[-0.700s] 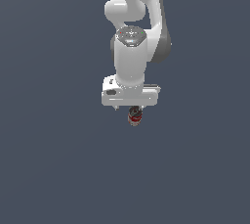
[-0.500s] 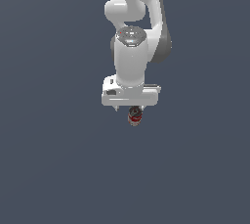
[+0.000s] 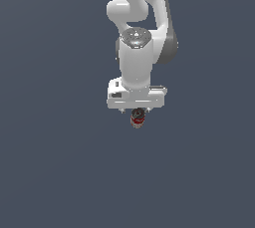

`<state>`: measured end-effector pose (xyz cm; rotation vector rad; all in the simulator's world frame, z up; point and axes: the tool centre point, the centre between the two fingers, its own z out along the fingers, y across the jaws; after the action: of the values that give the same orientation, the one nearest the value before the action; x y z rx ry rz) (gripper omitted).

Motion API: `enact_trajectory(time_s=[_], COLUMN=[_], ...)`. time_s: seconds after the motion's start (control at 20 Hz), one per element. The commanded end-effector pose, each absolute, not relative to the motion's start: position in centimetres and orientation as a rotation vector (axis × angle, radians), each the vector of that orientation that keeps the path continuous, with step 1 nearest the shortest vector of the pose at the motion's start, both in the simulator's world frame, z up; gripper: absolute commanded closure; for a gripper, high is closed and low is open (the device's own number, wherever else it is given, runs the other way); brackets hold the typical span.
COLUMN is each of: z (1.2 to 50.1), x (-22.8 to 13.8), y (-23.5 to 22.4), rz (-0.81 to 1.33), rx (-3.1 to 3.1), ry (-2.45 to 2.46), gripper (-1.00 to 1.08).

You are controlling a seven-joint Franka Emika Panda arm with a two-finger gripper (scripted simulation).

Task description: Pick up the object and move it to a goal position.

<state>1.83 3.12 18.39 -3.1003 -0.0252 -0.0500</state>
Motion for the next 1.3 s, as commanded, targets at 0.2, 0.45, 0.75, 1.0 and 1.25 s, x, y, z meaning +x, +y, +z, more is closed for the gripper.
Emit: enact_trajectory(time_s=[0.2,0.45,0.75,1.0,1.25], z=[18.1,17.7,16.8,15.9,15.0], x=[1.7,1.3,0.7,0.0,-0.7], y=[3.2,3.4,3.8,4.1,4.4], rz=[-0.047,-0.04,-0.03,-0.02,-0.012], rx=[-3.101,-3.101,-3.094,-3.076,-3.047], ry=[0.025,0.119,0.294,0.483,0.675], gripper=[-0.92,-0.92,-0.92,-0.92,-0.92])
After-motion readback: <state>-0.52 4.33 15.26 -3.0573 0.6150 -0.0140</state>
